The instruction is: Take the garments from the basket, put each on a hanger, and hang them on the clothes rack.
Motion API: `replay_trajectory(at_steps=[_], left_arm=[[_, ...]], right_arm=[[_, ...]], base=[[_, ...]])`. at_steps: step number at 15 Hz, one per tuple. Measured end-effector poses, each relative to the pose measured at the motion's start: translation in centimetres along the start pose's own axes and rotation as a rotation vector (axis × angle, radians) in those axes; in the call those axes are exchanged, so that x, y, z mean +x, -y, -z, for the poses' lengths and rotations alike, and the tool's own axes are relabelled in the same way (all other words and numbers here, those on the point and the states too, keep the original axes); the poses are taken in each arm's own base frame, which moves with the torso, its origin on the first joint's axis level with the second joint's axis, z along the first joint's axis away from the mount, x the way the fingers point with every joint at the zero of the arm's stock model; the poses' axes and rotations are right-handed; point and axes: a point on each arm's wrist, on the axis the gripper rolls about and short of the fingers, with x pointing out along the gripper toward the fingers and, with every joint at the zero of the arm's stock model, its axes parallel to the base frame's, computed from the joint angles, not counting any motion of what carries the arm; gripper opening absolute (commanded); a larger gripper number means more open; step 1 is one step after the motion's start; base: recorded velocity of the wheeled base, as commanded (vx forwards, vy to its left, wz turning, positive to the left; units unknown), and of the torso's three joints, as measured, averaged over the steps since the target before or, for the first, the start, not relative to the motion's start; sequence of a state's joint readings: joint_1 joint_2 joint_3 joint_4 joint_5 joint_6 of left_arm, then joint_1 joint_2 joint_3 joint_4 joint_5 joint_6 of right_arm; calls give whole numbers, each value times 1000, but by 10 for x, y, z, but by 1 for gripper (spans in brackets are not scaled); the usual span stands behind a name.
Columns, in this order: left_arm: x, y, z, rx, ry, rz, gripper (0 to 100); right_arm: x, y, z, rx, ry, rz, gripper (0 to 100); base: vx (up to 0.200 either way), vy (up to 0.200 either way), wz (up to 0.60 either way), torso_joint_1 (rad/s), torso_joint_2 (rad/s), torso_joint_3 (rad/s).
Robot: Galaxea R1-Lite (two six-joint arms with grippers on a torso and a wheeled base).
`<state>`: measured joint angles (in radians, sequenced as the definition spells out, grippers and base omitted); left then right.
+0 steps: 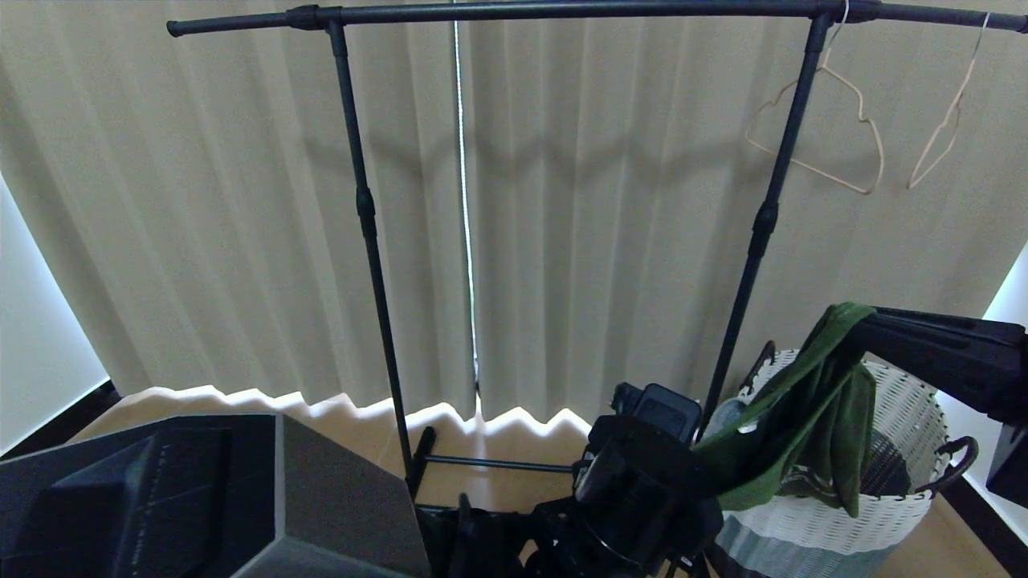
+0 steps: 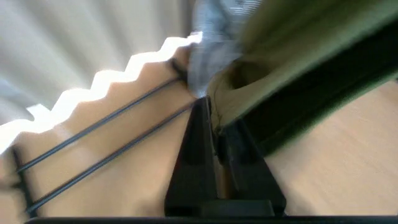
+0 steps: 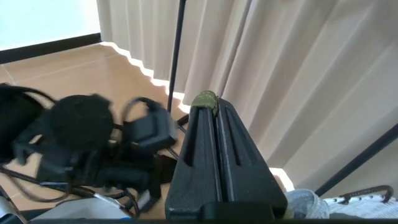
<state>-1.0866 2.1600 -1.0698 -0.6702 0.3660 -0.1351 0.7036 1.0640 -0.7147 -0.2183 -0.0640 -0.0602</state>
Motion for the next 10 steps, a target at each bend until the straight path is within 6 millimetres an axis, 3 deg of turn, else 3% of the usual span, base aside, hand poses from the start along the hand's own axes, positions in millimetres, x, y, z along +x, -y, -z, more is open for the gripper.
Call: replay_trajectory(at_steps=[3,6,10], left_arm=[[-18,-6,-1,10,29,-32,0],[-60,-21,-34,9,103,-33,0],[-127,-76,-79,27,179,-140,0]], right_arm=[[6,2,1,9,-17,17,0],[11,6,-4,12,-11,43,0],[20,15,-14,20,-2,98,0]], base=[[0,0,0,0,0,0],[0,0,0,0,0,0],[0,0,0,0,0,0]])
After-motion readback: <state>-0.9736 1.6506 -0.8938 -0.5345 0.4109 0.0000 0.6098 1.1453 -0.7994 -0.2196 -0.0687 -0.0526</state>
